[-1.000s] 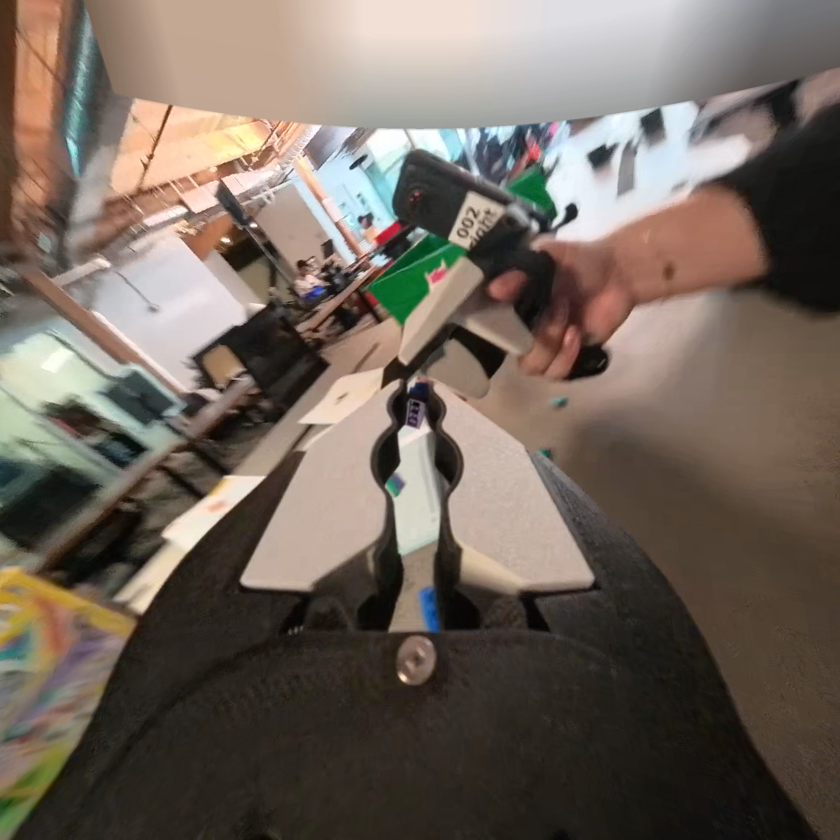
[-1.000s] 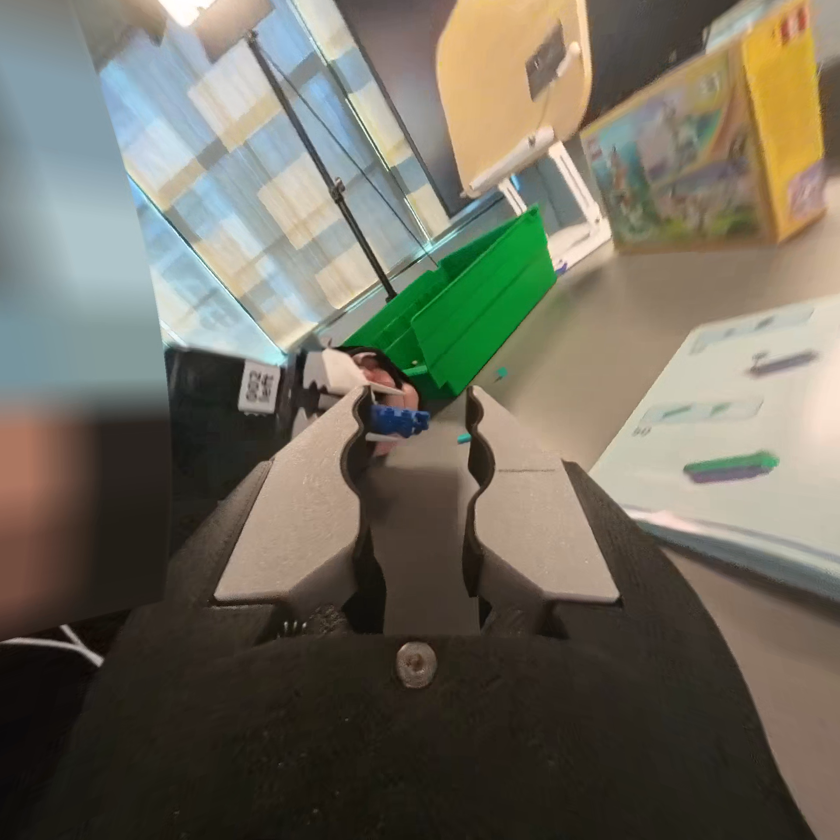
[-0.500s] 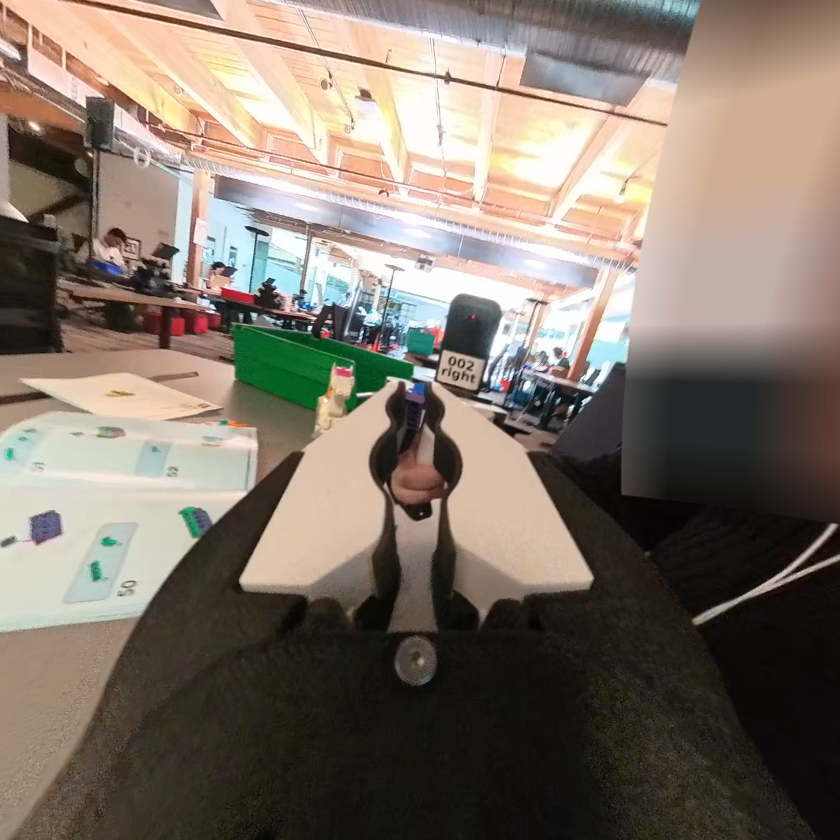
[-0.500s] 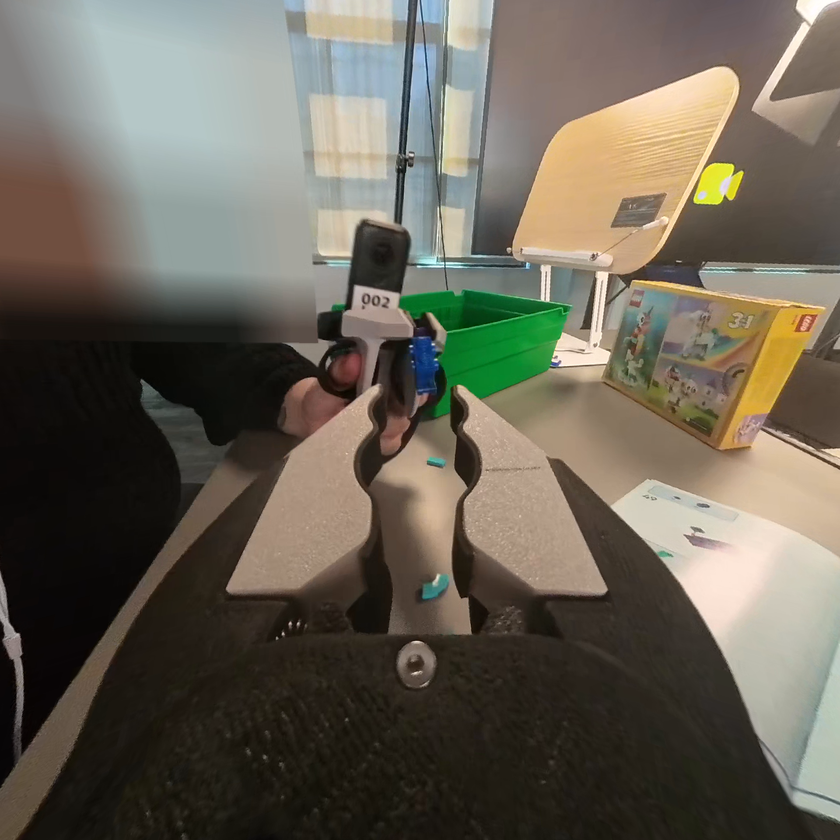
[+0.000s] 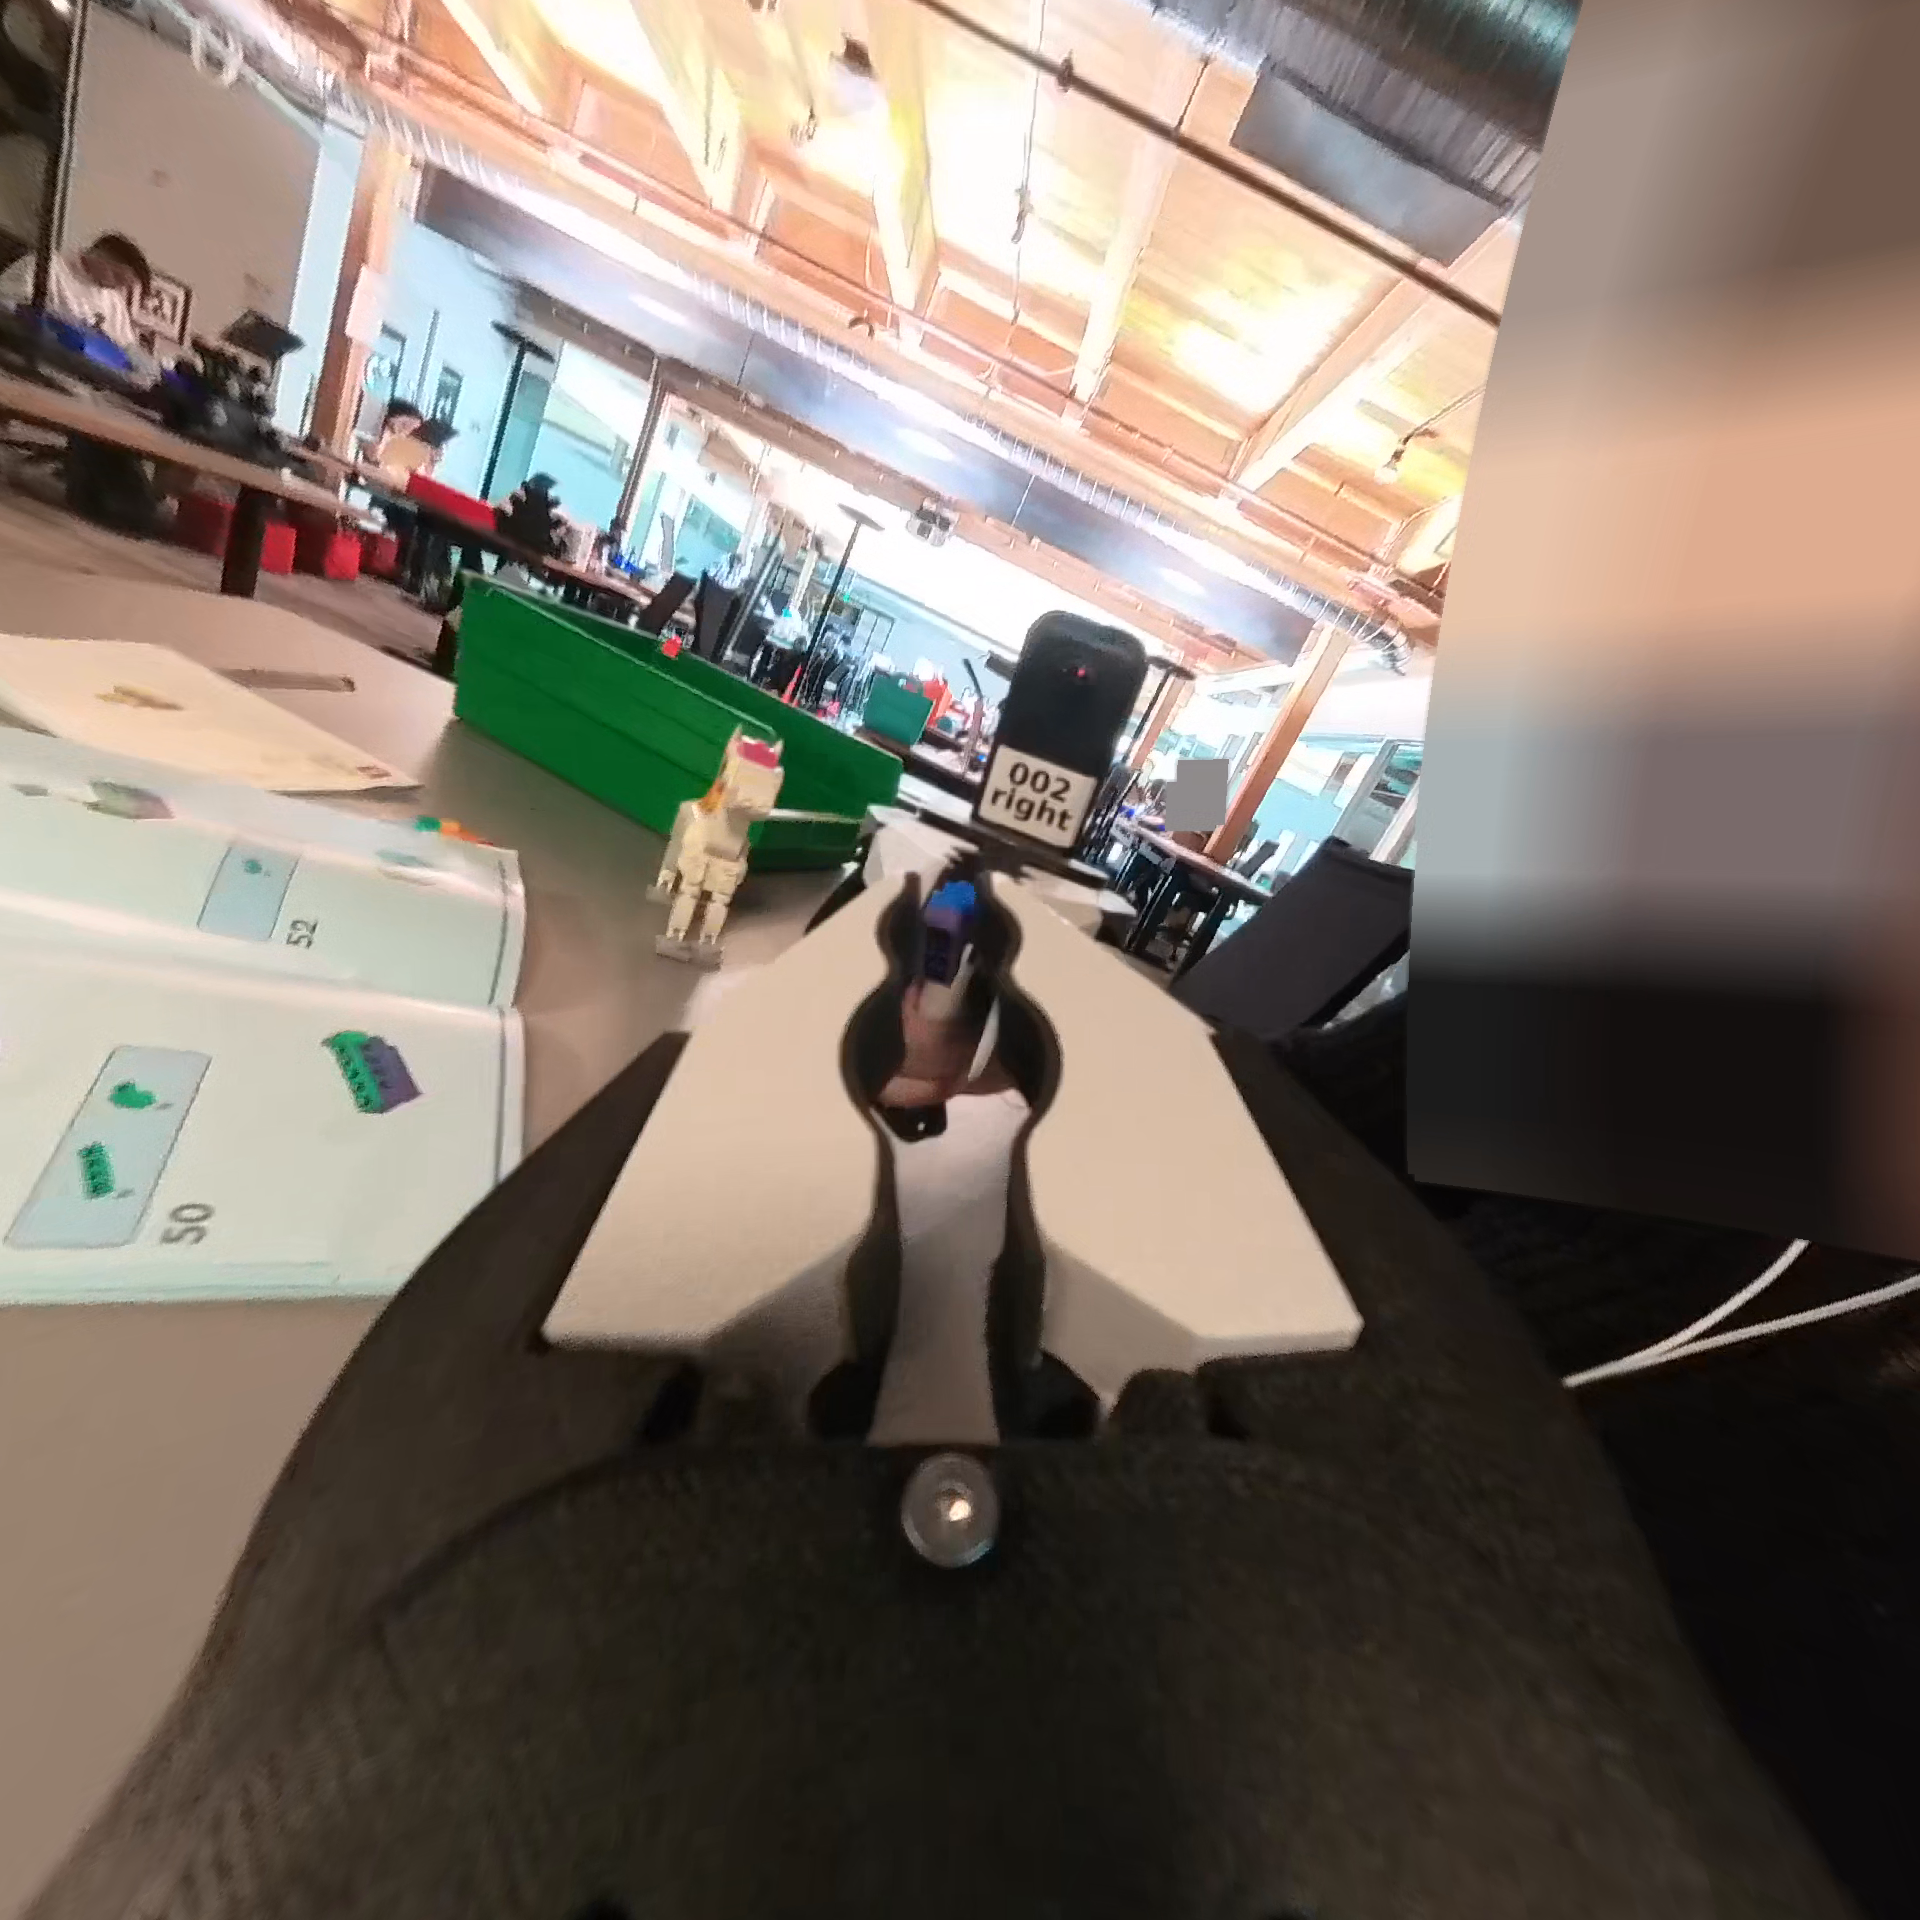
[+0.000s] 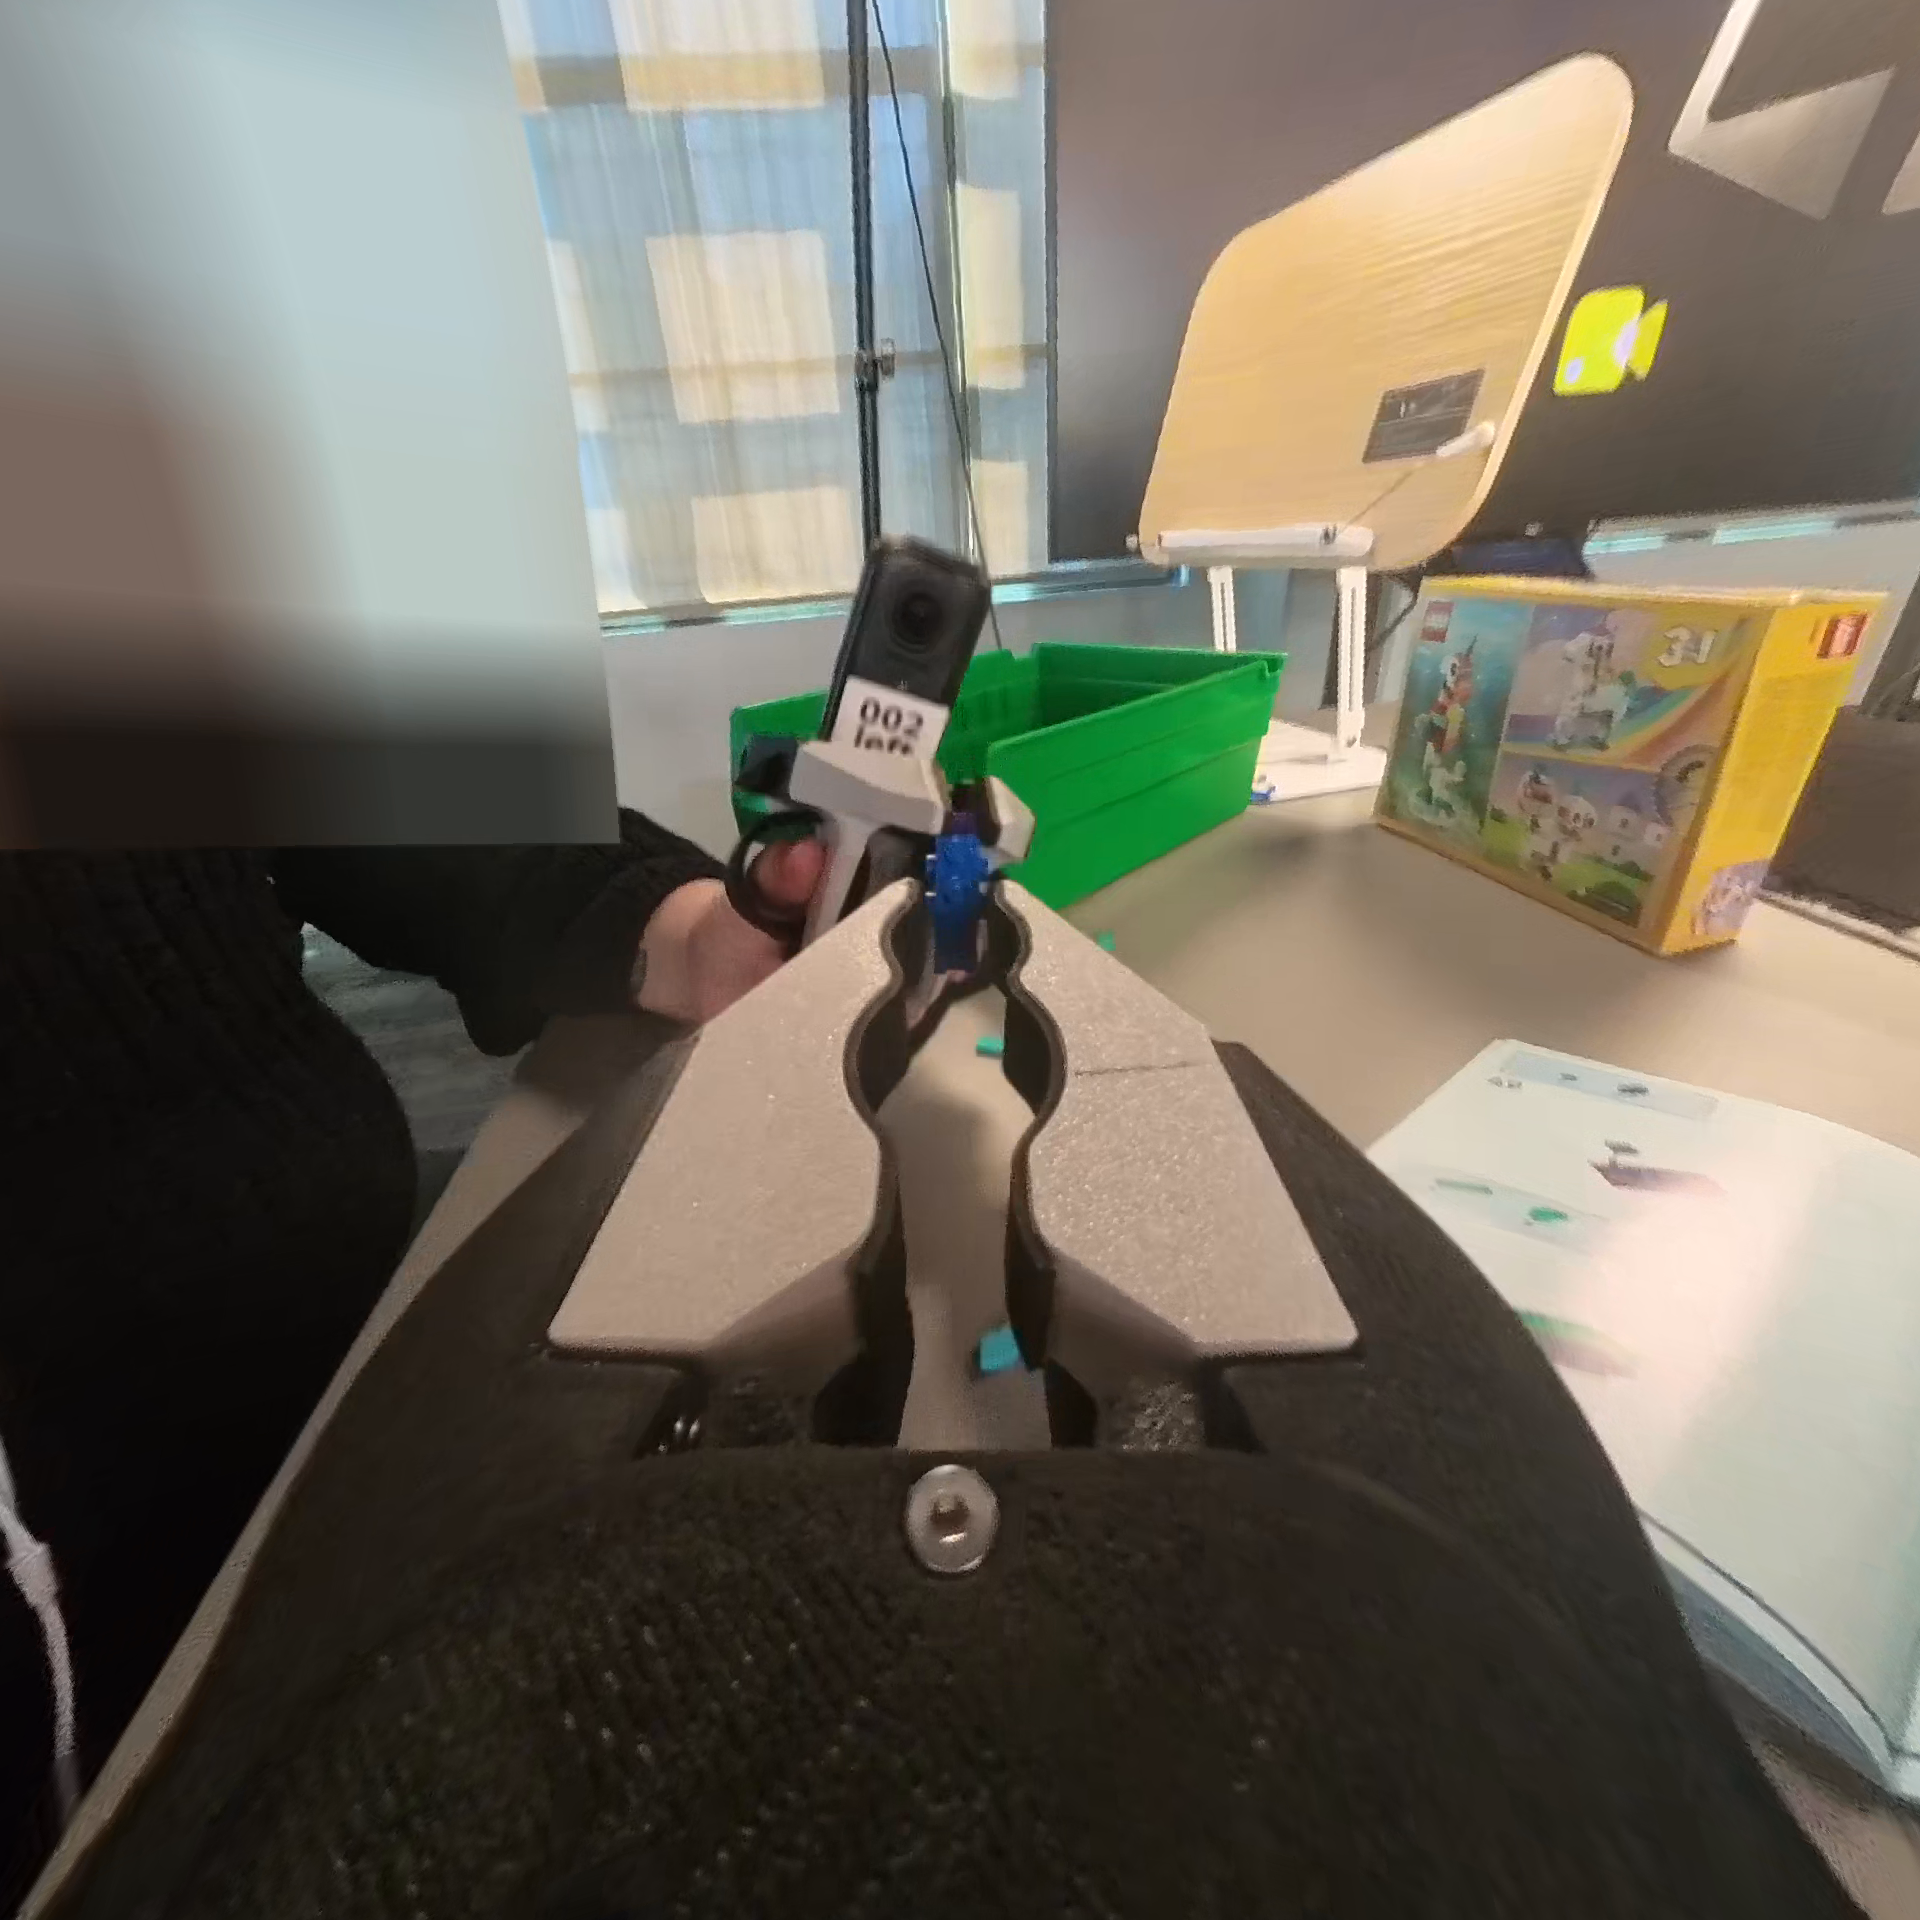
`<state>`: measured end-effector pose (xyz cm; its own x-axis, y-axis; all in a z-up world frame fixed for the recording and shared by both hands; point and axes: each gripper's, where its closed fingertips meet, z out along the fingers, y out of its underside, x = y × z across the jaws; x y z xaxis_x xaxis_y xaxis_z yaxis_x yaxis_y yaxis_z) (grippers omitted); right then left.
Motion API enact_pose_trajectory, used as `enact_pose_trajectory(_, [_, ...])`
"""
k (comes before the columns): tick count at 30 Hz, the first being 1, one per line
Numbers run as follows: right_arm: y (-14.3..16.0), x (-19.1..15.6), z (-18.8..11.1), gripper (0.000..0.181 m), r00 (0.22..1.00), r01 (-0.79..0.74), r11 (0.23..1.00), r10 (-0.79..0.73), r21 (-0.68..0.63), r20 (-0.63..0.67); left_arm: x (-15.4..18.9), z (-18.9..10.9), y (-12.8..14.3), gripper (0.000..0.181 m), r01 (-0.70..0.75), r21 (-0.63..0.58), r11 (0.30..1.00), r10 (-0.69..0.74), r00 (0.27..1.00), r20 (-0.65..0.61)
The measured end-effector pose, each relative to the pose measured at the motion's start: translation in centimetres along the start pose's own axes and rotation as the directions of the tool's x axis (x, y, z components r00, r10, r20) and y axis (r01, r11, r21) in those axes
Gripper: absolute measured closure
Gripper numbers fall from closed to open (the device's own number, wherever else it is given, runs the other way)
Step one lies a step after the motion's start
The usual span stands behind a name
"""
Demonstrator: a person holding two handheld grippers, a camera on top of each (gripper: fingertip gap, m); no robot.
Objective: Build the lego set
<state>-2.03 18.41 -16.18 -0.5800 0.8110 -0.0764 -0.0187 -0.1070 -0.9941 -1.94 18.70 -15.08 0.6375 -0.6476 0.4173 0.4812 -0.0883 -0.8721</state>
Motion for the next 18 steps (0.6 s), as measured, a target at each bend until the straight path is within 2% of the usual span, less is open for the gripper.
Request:
enact_pose_trajectory(3, [1.7, 1.6, -0.8, 0.172, 0.998, -0.026, 0.99, 0.018, -0.139, -0.056, -2.7, -0.8, -0.5, 0.16, 0.002, -0.064, 0.998, 0.007, 0.99, 0.143])
enact_pose_trajectory(6, [4.1, 3.0, -2.0, 0.172, 0.994, -0.085, 0.95, 0.058, -0.301, -0.098, -5.3, -1.9, 0.9, 0.156, -0.01, -0.246, 0.969, 0.08, 0.959, 0.274])
enact_pose_trajectory(8, [5.9, 3.6, -2.8, 0.172, 0.988, -0.133, 0.908, 0.09, -0.398, -0.126, -6.7, -2.8, 2.1, 0.156, -0.023, -0.38, 0.925, 0.162, 0.927, 0.338])
enact_pose_trajectory(12, [8.1, 4.3, -3.6, 0.172, 0.982, -0.167, 0.854, 0.101, -0.493, -0.157, -7.9, -5.0, 5.4, 0.154, -0.003, -0.631, 0.776, 0.28, 0.898, 0.34])
enact_pose_trajectory(18, [9.1, 4.5, -3.7, 0.172, 0.983, -0.155, 0.829, 0.076, -0.537, -0.166, -8.2, -6.4, 8.4, 0.154, 0.034, -0.767, 0.64, 0.316, 0.899, 0.304])
